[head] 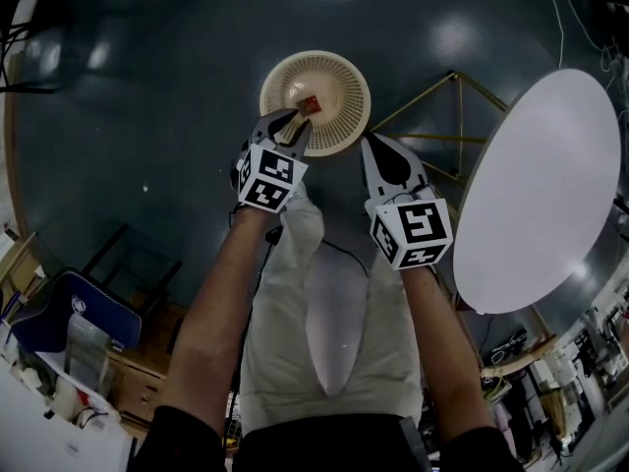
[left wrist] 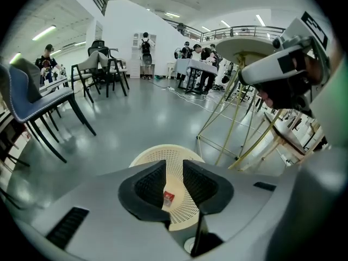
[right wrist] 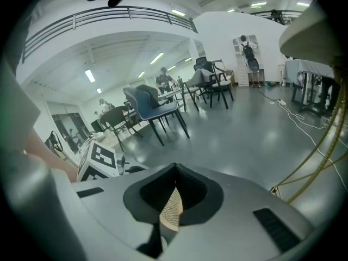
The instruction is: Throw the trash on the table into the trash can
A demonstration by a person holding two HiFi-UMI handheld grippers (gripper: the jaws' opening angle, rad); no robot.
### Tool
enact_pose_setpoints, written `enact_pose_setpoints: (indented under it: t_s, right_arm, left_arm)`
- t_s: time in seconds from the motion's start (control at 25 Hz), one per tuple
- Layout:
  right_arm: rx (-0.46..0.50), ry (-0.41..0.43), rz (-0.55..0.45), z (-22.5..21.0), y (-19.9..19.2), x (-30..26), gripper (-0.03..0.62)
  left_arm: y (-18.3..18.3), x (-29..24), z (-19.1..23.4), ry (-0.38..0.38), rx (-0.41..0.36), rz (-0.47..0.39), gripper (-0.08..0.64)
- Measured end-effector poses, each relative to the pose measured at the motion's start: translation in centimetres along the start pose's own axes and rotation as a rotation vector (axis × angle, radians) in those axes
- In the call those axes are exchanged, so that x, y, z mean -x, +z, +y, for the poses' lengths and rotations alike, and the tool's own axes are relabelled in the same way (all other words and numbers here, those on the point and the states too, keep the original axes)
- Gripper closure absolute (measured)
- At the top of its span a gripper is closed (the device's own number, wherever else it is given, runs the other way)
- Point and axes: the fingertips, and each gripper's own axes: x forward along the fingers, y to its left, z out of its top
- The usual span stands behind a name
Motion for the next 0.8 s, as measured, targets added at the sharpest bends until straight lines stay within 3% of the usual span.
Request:
enact_pose_setpoints:
  t_s: [0.48,0.8]
  right_arm:
    - [-0.001,-0.005,-0.02,0.8,1.1,1.8,0.575]
    - [0.003,0.009,-0.043,2.5,2.8,3.7,0.575]
  left_arm:
    - [1.2,2.6,-1.4,-0.038,-0.022,-0.006,0.536]
    - [4.3,6.2,-1.9,-0.033,-0.037,-0.074,0.545]
